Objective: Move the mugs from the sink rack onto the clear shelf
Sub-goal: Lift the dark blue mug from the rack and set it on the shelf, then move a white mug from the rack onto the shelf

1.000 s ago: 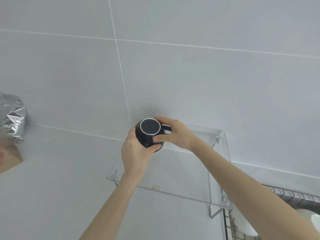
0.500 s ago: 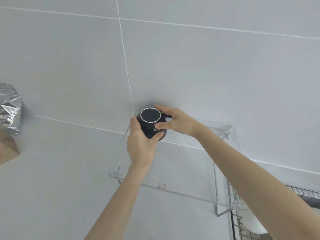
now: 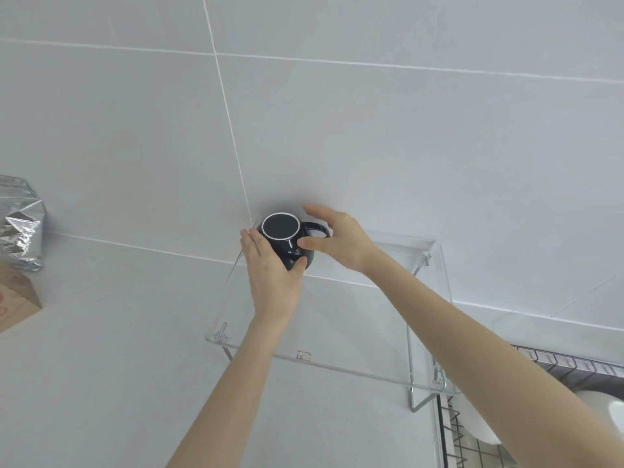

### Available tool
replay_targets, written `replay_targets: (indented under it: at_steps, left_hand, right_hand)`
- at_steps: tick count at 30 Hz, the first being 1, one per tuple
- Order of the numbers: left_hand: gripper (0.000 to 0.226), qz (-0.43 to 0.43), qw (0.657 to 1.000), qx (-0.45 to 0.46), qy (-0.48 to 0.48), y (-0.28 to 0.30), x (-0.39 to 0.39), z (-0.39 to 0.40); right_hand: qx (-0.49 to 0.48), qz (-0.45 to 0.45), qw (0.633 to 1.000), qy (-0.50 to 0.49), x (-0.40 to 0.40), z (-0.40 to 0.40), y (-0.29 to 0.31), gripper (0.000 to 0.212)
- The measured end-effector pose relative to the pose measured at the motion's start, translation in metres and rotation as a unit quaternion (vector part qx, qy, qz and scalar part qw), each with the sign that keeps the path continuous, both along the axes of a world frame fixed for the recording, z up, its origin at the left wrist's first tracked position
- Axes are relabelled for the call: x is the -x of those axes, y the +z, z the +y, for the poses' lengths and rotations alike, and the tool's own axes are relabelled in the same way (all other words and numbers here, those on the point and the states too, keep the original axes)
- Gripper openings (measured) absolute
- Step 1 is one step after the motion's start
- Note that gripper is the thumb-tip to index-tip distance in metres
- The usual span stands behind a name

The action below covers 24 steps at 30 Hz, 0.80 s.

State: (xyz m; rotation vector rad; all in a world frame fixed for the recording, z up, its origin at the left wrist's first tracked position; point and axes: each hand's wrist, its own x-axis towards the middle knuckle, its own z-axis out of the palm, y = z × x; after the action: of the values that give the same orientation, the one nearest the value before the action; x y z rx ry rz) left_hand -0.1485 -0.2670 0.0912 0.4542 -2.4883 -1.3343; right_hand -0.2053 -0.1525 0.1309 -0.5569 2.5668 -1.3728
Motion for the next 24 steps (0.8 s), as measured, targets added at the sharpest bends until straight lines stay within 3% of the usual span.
replay_targets:
  at_steps: [5,9,14,17,21,24]
  left_hand:
    - [0.069,0.091,0.994,0.052,-0.014,0.026,-0.017,0.030]
    - [0.046,0.097,0.988,-0.024,-0.116,0.054,-0.051,0.084]
    - [0.029,0.003,0.953,-0.141,-0.269,0.050,-0.105,0.159]
    - [0.032,-0.067,0.930,-0.134,-0.336,0.011,-0.133,0.201]
    - [0.049,-0.194,0.909,-0.116,-0.349,-0.051,-0.149,0.240]
    - [0.046,-0.226,0.907,-0.107,-0.340,-0.083,-0.147,0.255]
  right_hand:
    - [0.051,-0.032,0.997,-0.051,-0.017,0.039,0.018,0.052]
    - [0.073,-0.048,0.991,-0.097,-0.050,0.105,0.040,0.035]
    - [0.079,-0.057,0.976,-0.197,-0.105,0.204,0.029,0.015]
    - [0.071,-0.087,0.958,-0.263,-0.134,0.254,-0.001,0.012]
    - [0.018,-0.147,0.943,-0.298,-0.154,0.300,-0.058,0.012]
    - [-0.035,-0.190,0.935,-0.299,-0.153,0.315,-0.098,0.019]
